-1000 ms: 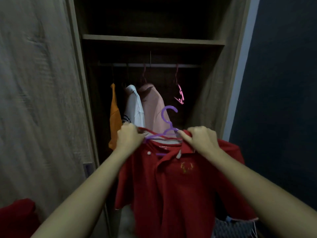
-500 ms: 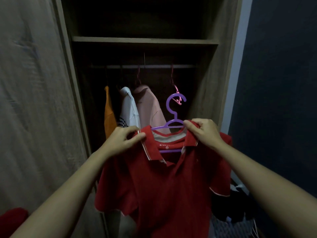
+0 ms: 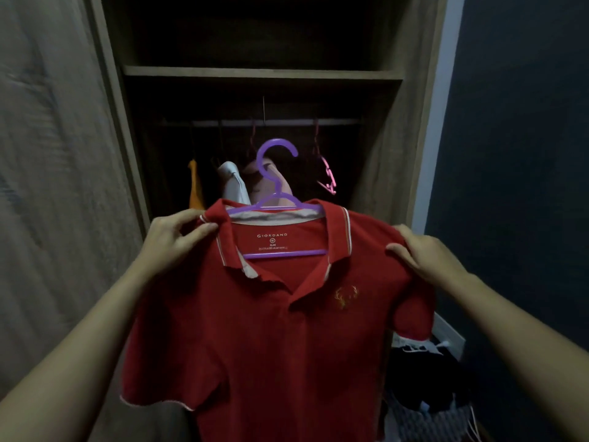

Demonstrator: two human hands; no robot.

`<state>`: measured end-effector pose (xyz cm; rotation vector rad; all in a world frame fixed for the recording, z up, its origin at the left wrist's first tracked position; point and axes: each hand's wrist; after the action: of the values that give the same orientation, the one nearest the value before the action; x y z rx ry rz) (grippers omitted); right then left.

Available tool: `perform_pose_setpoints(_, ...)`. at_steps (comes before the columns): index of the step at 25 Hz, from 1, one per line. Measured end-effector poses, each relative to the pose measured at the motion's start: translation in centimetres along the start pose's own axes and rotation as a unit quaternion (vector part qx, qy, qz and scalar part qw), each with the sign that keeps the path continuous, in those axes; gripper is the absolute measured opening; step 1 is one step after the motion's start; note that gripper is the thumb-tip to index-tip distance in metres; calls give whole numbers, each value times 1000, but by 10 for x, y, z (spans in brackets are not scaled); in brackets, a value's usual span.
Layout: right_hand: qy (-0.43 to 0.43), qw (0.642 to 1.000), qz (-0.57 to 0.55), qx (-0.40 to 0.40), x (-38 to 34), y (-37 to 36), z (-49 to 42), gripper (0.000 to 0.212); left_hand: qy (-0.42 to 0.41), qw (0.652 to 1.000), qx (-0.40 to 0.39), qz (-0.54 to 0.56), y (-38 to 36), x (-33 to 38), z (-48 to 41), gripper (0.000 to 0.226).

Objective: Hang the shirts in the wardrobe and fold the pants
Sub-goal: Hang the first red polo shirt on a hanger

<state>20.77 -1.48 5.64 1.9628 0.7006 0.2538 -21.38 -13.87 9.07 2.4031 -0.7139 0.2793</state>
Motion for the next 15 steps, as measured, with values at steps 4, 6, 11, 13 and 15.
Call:
perform_pose_setpoints(4, 35, 994, -70, 71, -24, 5, -11, 75, 2, 998, -34, 60, -11, 6, -3, 33)
perform_pose_setpoints(6, 77, 993, -62, 57, -46, 9, -28, 74, -9, 994, -64, 93, -17, 9, -3, 28)
perform_pose_setpoints(11, 75, 989, -126, -4, -67, 4, -40, 32, -45, 991, -88, 89, -19, 12, -4, 26)
perform_pose_setpoints(13, 71, 987, -116, 88, -73, 3, -38, 27, -82, 995, -44, 27, -16, 8, -4, 39)
perform_pose_setpoints(15, 61, 984, -119, 119, -76, 5, -39, 28, -18, 999, -22, 26, -14, 5, 0, 60)
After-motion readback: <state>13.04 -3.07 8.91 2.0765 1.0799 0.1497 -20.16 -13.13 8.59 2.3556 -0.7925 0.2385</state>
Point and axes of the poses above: each hand's wrist, its own z-axis away from the middle knuckle, its own y-axis out of the back of the hand, x = y × z, and after that the axes turned 2 degrees about z, right-handed
